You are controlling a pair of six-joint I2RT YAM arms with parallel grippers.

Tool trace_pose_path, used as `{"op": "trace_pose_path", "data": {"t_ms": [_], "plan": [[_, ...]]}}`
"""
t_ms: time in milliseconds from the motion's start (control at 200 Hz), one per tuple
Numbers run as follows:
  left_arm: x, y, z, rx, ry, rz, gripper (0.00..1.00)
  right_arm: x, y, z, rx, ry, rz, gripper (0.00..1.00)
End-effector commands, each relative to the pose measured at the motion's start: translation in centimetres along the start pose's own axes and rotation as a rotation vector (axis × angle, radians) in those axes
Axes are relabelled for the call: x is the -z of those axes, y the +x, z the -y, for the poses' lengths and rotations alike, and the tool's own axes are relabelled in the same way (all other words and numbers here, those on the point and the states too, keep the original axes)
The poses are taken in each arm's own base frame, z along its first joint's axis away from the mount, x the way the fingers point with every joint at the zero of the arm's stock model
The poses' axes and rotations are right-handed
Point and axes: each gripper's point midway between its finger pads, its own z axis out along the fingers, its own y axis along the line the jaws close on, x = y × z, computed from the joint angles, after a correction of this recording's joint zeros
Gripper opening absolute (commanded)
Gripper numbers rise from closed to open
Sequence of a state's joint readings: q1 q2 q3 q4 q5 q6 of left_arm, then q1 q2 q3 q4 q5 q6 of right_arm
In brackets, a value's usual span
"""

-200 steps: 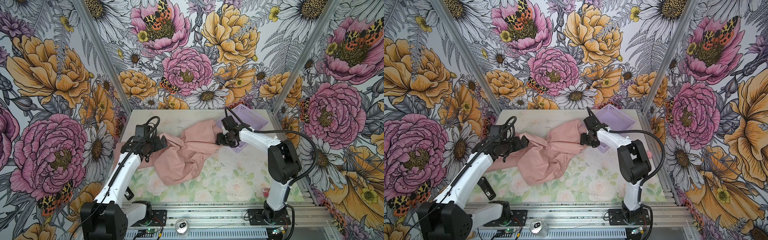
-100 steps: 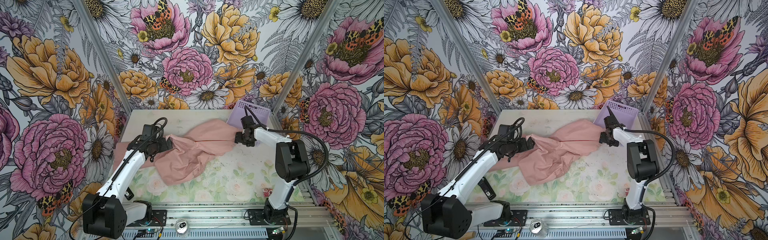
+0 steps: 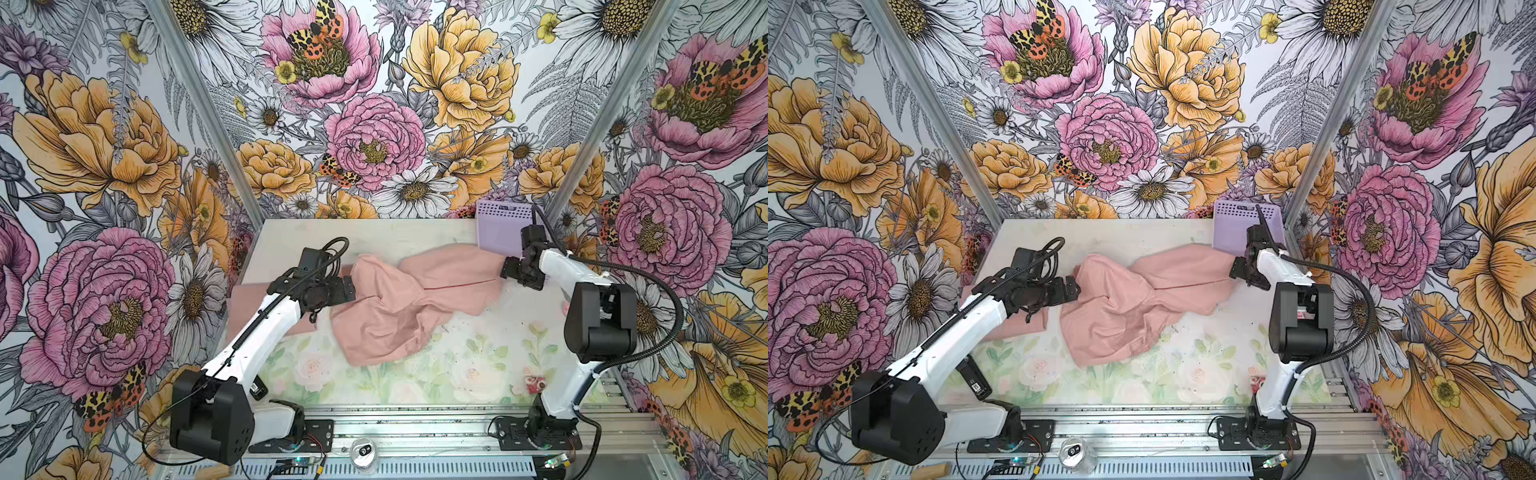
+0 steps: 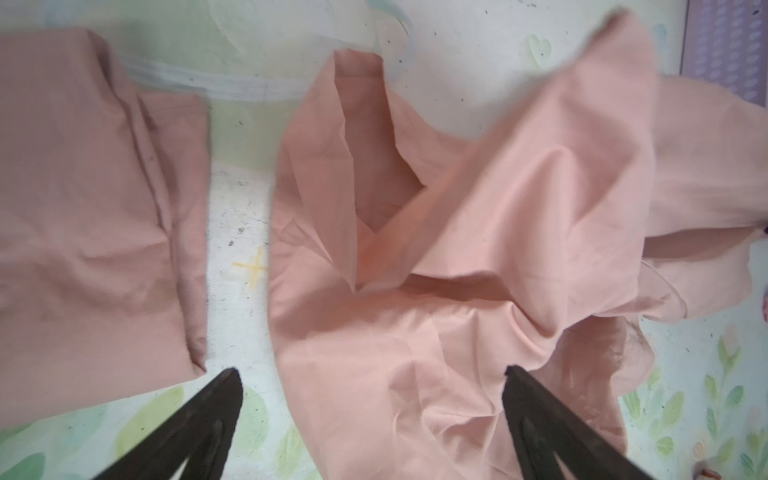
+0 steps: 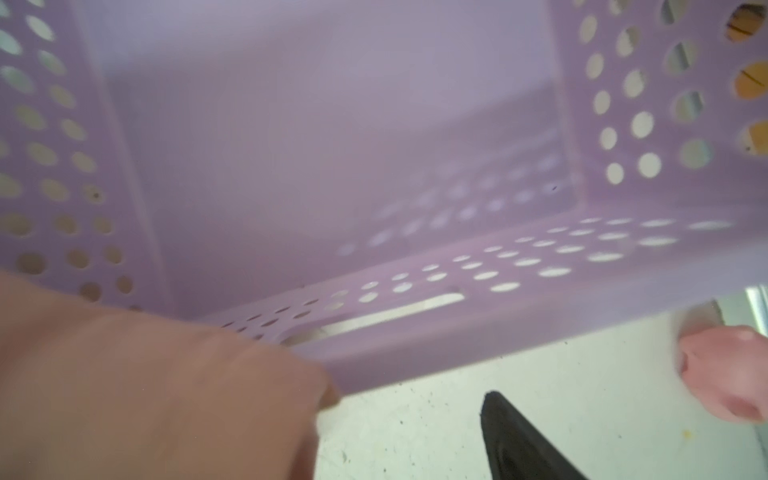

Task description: Fold and stack the mixed laundry pile

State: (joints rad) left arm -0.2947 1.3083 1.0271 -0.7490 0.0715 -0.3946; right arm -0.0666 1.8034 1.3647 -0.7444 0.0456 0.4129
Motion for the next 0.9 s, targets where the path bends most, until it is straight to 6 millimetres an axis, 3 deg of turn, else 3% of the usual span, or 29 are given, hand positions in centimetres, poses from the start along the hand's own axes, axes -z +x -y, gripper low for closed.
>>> {"op": "trace_pose_path", "data": {"t_ms": [0,85,175,290,420,485,505,595,796,896], "plan": [[-0.1,-0.6,4.4,-0.080,0.099,0.022,0.99,7.0,-1.3,-4.2,0.035,-0.142,0.111,0.82],[-0.3,-0.3,7.3,-0.133,0.149,0.019,0.99,9.0,-1.4,-6.4,0.070,-0.189,0.130,0.82],[-0.7,-0.1,11.4,-0.196,0.223,0.016,0.99,9.7,-2.5,-8.5,0.094,-0.224,0.154,0.82],[-2.7,1.0,16.3,-0.275,0.296,-0.040,0.99,8.7,-4.7,-11.2,0.123,-0.246,0.177,0.82],[-6.9,3.2,19.0,-0.295,0.344,-0.143,0.99,6.6,-6.8,-15.0,0.163,-0.290,0.179,0.82],[-9.2,4.8,18.3,-0.275,0.324,-0.222,0.95,5.2,-7.5,-16.8,0.177,-0.310,0.171,0.81],[-10.9,6.0,17.4,-0.262,0.290,-0.271,0.93,4.7,-7.7,-17.2,0.180,-0.314,0.165,0.81],[-13.2,8.5,14.2,-0.211,0.198,-0.364,0.85,2.2,-8.1,-18.9,0.181,-0.330,0.140,0.79],[-13.0,11.8,7.9,-0.122,0.071,-0.435,0.82,-2.6,-8.4,-19.6,0.176,-0.305,0.097,0.78],[-11.9,12.2,6.2,-0.103,0.049,-0.433,0.82,-3.9,-8.7,-18.3,0.164,-0.258,0.094,0.78]]}}
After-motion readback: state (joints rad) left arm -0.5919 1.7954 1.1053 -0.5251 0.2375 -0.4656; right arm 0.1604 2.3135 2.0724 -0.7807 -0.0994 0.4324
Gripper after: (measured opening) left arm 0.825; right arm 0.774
